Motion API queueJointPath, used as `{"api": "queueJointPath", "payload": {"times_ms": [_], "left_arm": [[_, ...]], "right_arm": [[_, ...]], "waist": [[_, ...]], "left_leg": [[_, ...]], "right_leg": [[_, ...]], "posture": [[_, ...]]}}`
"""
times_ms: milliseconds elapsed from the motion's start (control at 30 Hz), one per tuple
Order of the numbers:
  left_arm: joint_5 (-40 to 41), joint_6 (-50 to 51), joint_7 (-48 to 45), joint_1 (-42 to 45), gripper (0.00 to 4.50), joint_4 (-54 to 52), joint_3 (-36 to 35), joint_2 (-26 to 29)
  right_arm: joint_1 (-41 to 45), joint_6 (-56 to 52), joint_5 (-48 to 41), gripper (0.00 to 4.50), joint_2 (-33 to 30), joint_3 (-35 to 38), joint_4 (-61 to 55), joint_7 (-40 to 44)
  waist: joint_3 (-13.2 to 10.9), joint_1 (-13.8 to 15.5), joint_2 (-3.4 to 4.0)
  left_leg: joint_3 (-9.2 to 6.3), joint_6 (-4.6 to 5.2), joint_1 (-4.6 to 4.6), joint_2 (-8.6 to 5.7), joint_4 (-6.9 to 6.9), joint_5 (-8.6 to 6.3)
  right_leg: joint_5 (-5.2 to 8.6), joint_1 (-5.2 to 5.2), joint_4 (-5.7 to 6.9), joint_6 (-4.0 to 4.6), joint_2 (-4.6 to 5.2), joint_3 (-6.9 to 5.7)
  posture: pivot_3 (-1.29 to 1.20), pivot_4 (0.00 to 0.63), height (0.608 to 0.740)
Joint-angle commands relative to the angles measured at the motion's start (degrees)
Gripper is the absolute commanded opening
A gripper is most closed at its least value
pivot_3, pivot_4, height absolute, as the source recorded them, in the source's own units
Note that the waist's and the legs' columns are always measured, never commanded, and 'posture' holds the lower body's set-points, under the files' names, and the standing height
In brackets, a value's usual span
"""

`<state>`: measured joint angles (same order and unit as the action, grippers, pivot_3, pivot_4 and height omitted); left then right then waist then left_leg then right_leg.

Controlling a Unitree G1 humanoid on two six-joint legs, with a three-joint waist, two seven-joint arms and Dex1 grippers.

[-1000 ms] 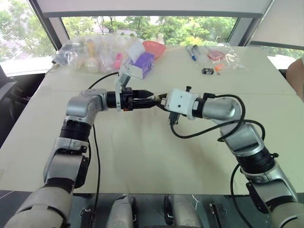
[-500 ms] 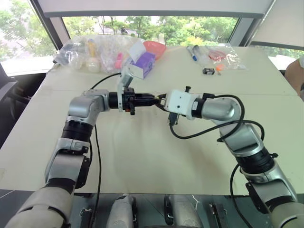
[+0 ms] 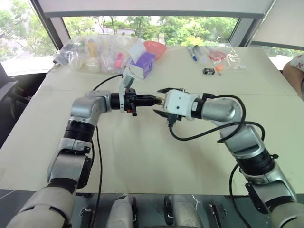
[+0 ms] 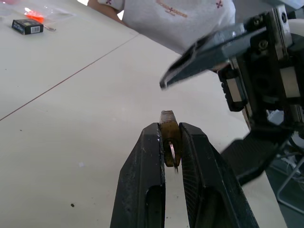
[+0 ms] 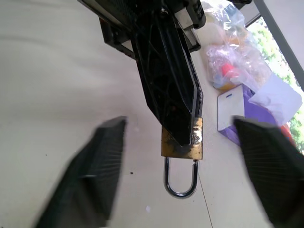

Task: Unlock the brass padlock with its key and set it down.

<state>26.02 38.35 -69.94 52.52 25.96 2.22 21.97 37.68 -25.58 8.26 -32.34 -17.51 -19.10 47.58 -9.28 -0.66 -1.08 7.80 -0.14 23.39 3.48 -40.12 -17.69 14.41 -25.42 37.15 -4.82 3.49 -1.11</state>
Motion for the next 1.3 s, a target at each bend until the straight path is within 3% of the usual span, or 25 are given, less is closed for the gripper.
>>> {"api": "queueJointPath", "payload": {"times_ms": [33, 133, 233, 600, 867, 1300], "left_arm": [[2.0, -0.8, 0.4, -0.3, 0.0, -2.2, -3.6, 1.7], [3.5, 0.7, 0.3, -0.7, 0.0, -3.4, -4.9, 2.4], [5.0, 2.8, -0.3, -1.4, 0.0, -5.9, -5.1, 2.9], [8.6, 6.8, -0.5, -3.1, 0.0, -12.2, -4.4, 3.4], [9.4, 7.3, -0.6, -3.7, 0.0, -13.6, -4.6, 3.8], [9.5, 6.4, -1.8, -3.8, 0.0, -14.6, -3.0, 4.1]], "right_arm": [[-3.2, -9.9, -5.5, 4.46, 1.4, 7.0, -7.0, -1.0], [-4.1, -21.1, -12.5, 4.46, 6.8, 14.3, -12.1, -4.1], [-3.1, -25.3, -14.2, 4.46, 9.1, 16.7, -13.6, -7.7], [-1.2, -22.9, -15.7, 4.46, 10.7, 16.5, -6.5, -14.8], [-2.4, -21.4, -16.6, 4.46, 8.2, 14.7, -5.0, -14.6], [-2.3, -33.3, -25.0, 4.46, 10.4, 15.9, -5.2, -15.2]], "waist": [[0.0, 0.0, 0.0], [0.0, -0.1, 0.0], [0.0, 0.0, 0.0], [0.0, -0.1, 0.01], [0.0, -0.1, 0.01], [0.0, 0.0, 0.0]], "left_leg": [[-0.01, 0.0, 0.0, 0.0, 0.0, 0.0], [-0.09, 0.0, 0.0, 0.02, 0.01, 0.0], [-0.11, -0.01, 0.0, 0.03, 0.0, 0.01], [-0.08, 0.0, 0.0, -0.01, 0.0, 0.0], [-0.1, 0.0, 0.0, 0.0, 0.01, 0.0], [-0.11, 0.0, 0.0, 0.0, 0.01, 0.0]], "right_leg": [[0.0, 0.0, -0.01, 0.0, 0.0, 0.0], [0.0, -0.01, 0.01, 0.0, 0.0, 0.0], [0.0, -0.01, 0.04, 0.0, -0.01, -0.01], [0.0, 0.01, 0.03, 0.0, 0.0, -0.01], [0.0, 0.0, 0.03, 0.0, -0.01, -0.01], [0.0, 0.0, 0.03, 0.0, 0.0, 0.0]], "posture": [[0.0, 0.15, 0.734], [0.0, 0.15, 0.734], [0.0, 0.15, 0.734], [0.0, 0.15, 0.734], [0.0, 0.15, 0.734], [0.0, 0.15, 0.734]]}}
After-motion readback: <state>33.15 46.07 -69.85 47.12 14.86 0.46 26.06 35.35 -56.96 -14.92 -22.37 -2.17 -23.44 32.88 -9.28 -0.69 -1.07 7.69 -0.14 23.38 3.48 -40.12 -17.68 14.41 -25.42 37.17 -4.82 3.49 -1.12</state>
